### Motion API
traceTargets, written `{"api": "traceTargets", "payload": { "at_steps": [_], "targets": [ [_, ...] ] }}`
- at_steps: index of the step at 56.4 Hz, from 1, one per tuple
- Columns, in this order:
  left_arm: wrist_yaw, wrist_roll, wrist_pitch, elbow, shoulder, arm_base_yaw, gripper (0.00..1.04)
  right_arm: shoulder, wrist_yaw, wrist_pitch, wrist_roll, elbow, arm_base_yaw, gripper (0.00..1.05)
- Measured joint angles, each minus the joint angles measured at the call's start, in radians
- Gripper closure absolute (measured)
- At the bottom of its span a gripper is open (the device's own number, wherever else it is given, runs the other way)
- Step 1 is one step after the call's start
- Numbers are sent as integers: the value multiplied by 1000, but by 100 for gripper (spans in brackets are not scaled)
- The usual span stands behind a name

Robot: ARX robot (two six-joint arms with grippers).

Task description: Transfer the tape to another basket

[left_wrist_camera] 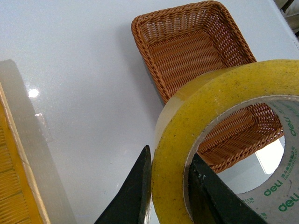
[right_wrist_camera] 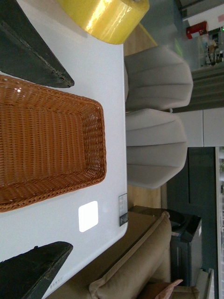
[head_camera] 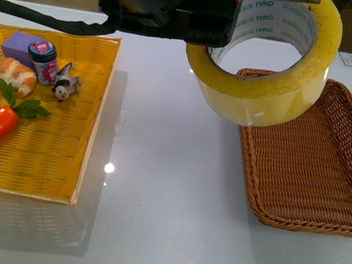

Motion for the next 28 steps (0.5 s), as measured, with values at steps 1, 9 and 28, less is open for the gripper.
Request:
{"api": "traceTargets", "payload": {
  "at_steps": [1, 9, 28],
  "targets": [
    [0, 0, -2, 0, -3, 0, 90, 9, 11, -14, 5, 5, 3, 9],
    [-7, -2, -7, 0, -16, 0, 90, 320, 113, -344, 245, 187, 37, 9],
    [6, -2, -23, 5, -22, -2, 90, 723, -260, 127, 628, 269, 114, 9]
  ]
}}
